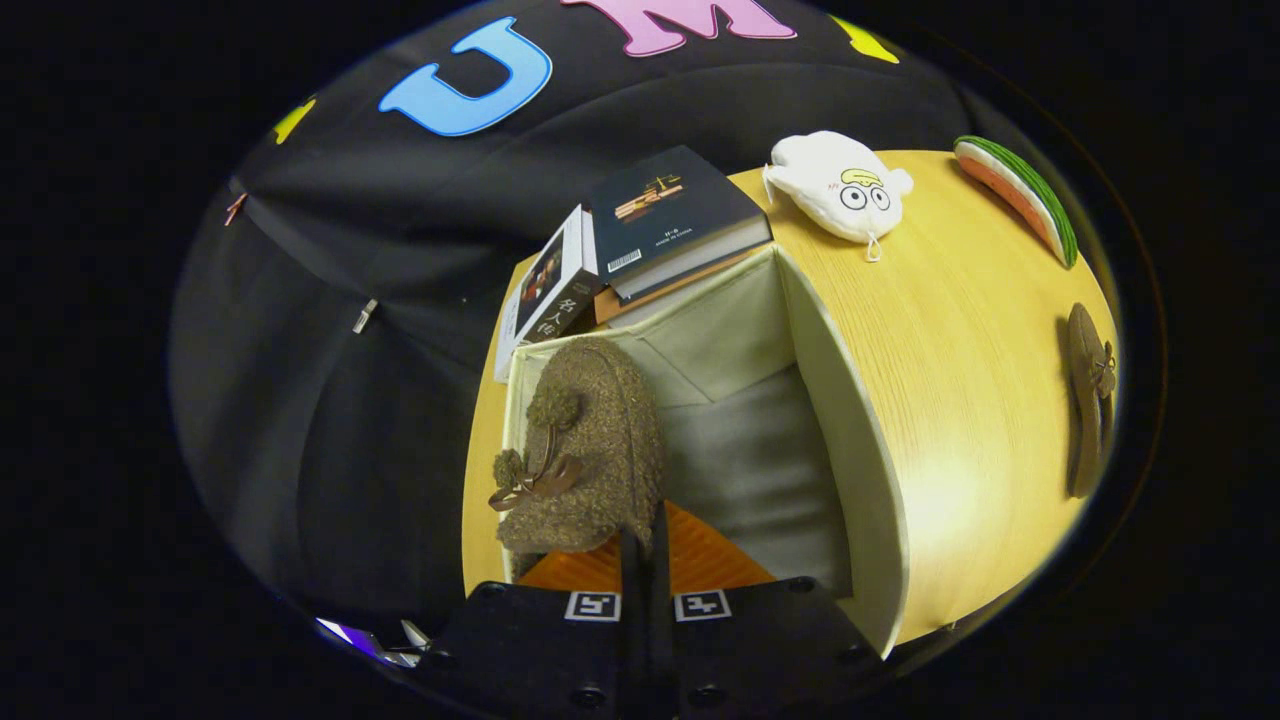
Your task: Open the storage box then place both shoes into the box .Put the left shoe in first, then the right shoe, with the right side of both shoes facing outward in a uniform manner.
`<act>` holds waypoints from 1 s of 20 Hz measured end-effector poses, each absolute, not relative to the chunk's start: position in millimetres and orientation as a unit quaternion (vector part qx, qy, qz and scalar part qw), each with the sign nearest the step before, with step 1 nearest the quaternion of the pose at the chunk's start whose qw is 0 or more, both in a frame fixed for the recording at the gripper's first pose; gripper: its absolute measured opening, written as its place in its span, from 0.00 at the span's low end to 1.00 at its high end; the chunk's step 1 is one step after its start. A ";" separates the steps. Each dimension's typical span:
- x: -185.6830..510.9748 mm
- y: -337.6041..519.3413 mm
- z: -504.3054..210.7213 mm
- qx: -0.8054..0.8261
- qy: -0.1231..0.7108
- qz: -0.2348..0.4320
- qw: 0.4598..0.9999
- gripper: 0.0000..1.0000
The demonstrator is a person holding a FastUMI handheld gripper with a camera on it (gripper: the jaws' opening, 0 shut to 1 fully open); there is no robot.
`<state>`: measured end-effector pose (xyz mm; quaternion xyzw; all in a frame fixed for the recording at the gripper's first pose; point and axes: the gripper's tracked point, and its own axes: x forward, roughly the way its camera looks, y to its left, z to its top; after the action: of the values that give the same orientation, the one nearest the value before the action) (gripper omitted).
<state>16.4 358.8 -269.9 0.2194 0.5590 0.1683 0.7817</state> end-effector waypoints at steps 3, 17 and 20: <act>15.4 362.4 -275.8 0.211 0.567 0.172 0.777 0.06; 46.2 280.2 -146.9 0.183 0.418 0.248 0.855 0.98; 47.8 195.5 -135.7 0.140 0.382 0.202 0.891 0.98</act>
<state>47.8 195.5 -135.7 0.1397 0.3817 0.2021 0.8910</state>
